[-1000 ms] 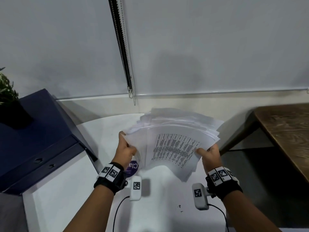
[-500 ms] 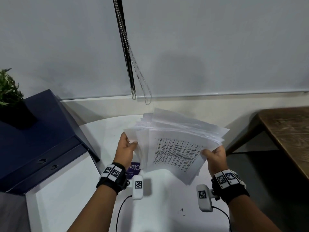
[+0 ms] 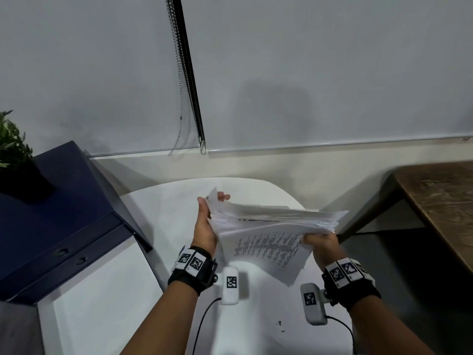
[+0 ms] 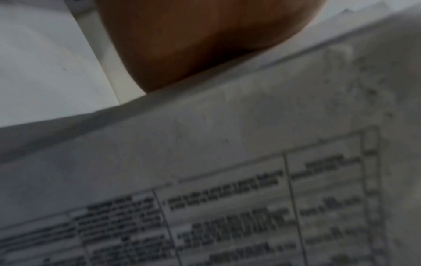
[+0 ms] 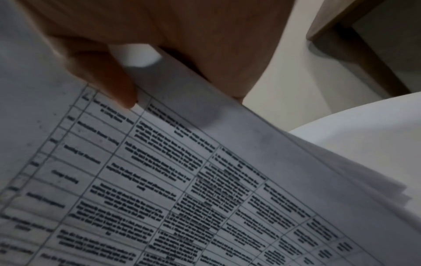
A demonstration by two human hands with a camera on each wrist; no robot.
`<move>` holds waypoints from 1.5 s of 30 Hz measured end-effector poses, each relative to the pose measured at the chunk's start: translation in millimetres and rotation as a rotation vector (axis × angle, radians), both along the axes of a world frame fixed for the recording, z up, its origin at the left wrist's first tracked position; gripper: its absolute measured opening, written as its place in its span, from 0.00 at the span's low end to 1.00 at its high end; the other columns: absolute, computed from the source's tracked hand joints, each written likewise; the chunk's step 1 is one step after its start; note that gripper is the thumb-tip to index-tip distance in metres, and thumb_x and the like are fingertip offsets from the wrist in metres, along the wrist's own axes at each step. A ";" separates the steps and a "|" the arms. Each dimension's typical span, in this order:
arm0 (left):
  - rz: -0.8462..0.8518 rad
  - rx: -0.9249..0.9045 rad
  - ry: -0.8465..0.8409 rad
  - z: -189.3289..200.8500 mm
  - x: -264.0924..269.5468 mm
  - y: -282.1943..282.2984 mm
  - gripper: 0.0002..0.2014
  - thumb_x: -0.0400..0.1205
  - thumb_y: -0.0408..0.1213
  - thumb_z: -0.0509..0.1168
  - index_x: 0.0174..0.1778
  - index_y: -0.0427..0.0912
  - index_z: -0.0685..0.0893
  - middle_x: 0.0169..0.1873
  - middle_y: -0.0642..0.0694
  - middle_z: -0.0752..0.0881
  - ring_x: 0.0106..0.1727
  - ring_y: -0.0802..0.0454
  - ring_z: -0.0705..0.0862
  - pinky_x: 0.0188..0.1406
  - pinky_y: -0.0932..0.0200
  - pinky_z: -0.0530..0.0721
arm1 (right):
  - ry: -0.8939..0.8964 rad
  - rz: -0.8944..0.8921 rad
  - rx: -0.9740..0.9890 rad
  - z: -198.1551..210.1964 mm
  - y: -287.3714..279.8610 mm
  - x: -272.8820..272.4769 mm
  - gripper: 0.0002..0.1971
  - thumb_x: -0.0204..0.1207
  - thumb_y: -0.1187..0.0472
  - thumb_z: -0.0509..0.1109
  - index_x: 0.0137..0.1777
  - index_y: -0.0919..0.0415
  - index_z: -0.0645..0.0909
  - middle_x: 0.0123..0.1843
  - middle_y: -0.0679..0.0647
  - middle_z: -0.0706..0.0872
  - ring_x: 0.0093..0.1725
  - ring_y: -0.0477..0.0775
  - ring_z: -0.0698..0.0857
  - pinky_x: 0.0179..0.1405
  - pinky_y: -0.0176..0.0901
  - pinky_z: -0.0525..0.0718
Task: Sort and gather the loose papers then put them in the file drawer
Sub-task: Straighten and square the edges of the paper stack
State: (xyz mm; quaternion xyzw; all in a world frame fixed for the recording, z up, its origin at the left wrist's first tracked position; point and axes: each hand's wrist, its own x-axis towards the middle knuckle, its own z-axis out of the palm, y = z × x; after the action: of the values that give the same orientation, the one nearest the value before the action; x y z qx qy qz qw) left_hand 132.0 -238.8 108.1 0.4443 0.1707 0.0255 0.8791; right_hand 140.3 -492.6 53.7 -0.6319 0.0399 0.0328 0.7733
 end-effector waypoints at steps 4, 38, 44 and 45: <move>-0.098 -0.042 -0.018 5.3 -5.5 -1.0 0.39 0.87 0.62 0.40 0.36 0.48 0.95 0.37 0.45 0.93 0.39 0.51 0.93 0.32 0.62 0.88 | 0.001 -0.055 0.023 3.1 2.7 -1.5 0.18 0.57 0.72 0.73 0.48 0.59 0.89 0.46 0.59 0.92 0.48 0.61 0.91 0.57 0.60 0.85; -0.258 0.407 -0.140 -52.5 -19.9 28.7 0.58 0.62 0.37 0.86 0.83 0.55 0.56 0.77 0.37 0.72 0.77 0.34 0.73 0.73 0.31 0.73 | 0.031 -0.016 -0.025 -6.5 -4.8 18.5 0.16 0.63 0.84 0.71 0.40 0.62 0.88 0.35 0.48 0.92 0.37 0.48 0.90 0.41 0.42 0.86; -0.190 0.376 -0.149 -39.3 2.6 26.8 0.39 0.62 0.18 0.72 0.71 0.38 0.70 0.60 0.37 0.85 0.62 0.42 0.86 0.53 0.56 0.86 | 0.051 -0.006 0.002 -2.1 1.4 21.9 0.17 0.51 0.76 0.72 0.39 0.60 0.91 0.37 0.50 0.91 0.42 0.55 0.87 0.50 0.51 0.84; -0.173 0.369 -0.149 -38.0 4.0 24.4 0.38 0.63 0.19 0.71 0.71 0.37 0.70 0.60 0.35 0.85 0.61 0.43 0.86 0.53 0.56 0.86 | 0.047 -0.017 0.029 0.9 2.6 20.1 0.17 0.57 0.80 0.71 0.42 0.62 0.88 0.38 0.51 0.92 0.41 0.54 0.89 0.48 0.50 0.86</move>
State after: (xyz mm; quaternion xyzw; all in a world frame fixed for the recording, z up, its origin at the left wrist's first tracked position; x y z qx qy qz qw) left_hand 136.0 -214.4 70.1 0.6075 0.0590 0.0134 0.7920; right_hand 160.4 -490.0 54.7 -0.6191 0.0629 0.0416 0.7817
